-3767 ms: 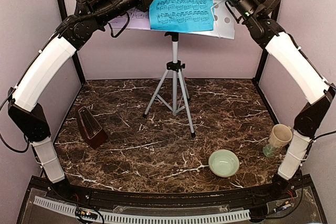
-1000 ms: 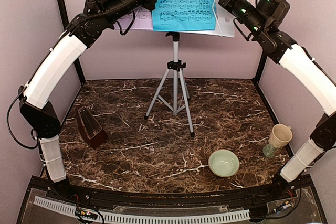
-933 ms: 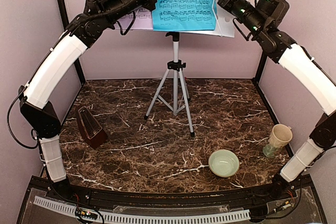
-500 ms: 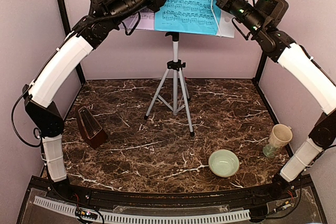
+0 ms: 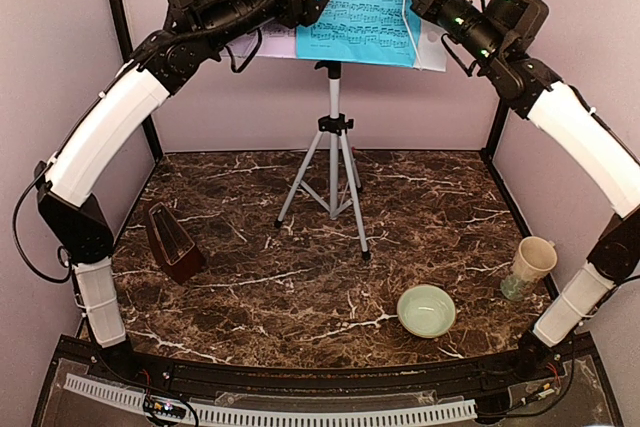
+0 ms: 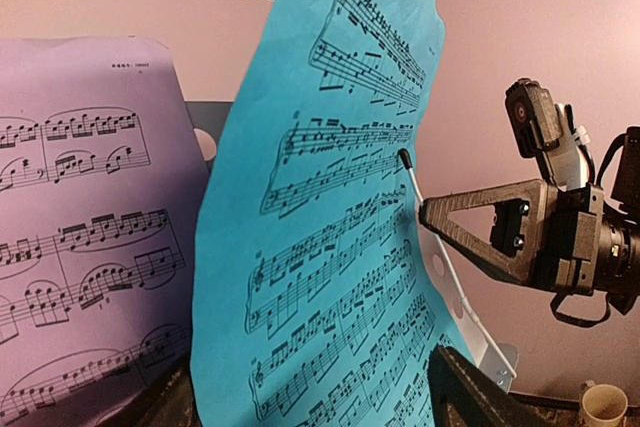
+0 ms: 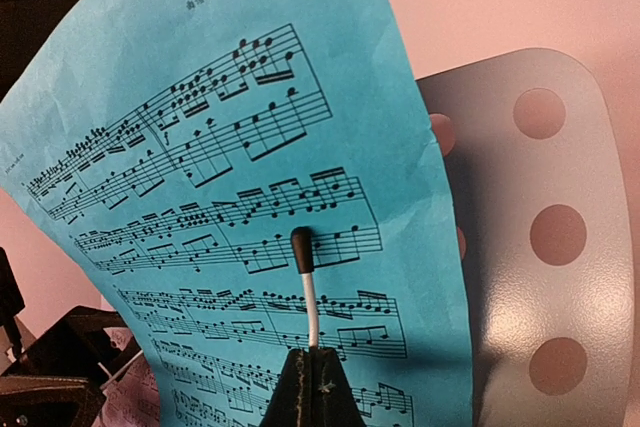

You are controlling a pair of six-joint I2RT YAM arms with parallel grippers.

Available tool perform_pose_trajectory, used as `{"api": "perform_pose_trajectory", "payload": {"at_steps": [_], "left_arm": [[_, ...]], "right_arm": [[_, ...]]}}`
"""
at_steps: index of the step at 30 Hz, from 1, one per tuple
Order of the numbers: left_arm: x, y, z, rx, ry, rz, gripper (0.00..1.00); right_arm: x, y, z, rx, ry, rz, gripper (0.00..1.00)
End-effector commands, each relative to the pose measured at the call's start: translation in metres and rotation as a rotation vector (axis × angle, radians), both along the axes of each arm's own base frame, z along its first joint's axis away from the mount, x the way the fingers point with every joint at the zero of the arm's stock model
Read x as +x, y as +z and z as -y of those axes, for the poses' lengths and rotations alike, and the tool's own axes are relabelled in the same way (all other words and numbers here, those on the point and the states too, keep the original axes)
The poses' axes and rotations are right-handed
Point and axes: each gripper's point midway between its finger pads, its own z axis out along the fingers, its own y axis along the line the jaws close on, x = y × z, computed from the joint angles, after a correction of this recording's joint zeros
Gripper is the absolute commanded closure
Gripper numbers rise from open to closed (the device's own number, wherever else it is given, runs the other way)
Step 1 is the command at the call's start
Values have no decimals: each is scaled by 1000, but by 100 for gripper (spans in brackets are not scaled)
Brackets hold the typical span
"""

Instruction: Set up the instrument practice props

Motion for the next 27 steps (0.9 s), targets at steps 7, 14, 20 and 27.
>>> {"api": "perform_pose_trajectory", "payload": {"at_steps": [7,14,20,27], "left_arm": [[-32,28,-44,-51,33,2,21],[-48,29,-59,-32,32,-29,25],[-44,3,-61,109,206,-38,43],[-40,-20,-61,262,423,-33,72]], "right_arm": [[16,-4,-2,-5,-44,4,100],[14,-3,0,-11,-55,8,100],[14,-3,3,-9,-69,10,100],[14,-2,4,-9,-75,11,100]]}}
